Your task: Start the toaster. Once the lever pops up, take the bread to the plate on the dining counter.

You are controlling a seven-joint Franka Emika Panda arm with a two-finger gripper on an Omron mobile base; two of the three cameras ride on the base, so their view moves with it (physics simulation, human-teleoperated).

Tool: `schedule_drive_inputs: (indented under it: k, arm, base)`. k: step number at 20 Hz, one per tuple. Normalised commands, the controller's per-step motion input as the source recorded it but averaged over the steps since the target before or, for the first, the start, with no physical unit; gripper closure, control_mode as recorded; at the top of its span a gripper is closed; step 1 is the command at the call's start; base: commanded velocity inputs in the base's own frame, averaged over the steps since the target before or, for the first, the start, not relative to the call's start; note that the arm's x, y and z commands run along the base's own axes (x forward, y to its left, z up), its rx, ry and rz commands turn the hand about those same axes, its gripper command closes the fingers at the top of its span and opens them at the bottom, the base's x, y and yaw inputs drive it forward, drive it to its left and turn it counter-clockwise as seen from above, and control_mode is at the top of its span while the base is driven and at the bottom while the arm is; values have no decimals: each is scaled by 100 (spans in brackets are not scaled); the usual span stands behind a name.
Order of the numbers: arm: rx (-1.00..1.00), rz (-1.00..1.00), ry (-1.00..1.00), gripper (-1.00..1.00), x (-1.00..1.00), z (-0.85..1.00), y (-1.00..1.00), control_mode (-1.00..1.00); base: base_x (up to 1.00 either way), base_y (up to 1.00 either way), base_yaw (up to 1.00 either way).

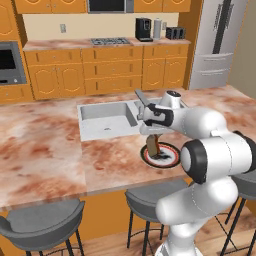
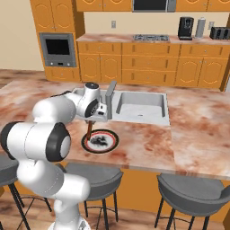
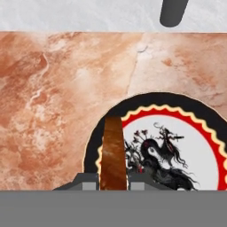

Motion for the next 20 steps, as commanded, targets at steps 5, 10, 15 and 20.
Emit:
schedule_drive_inputs:
  k: [5,10,15,20]
  arm:
    - [0,-1,0,100,-4,0,0,-100]
    - [0,0,0,100,0,0,0,-100]
    - [0,0,0,-100,0,-2,0,-100]
    - [0,0,0,-100,-1,-1,0,-100]
  base:
    - [0,0,0]
    - [0,0,0]
    - [0,0,0]
    - [0,0,0]
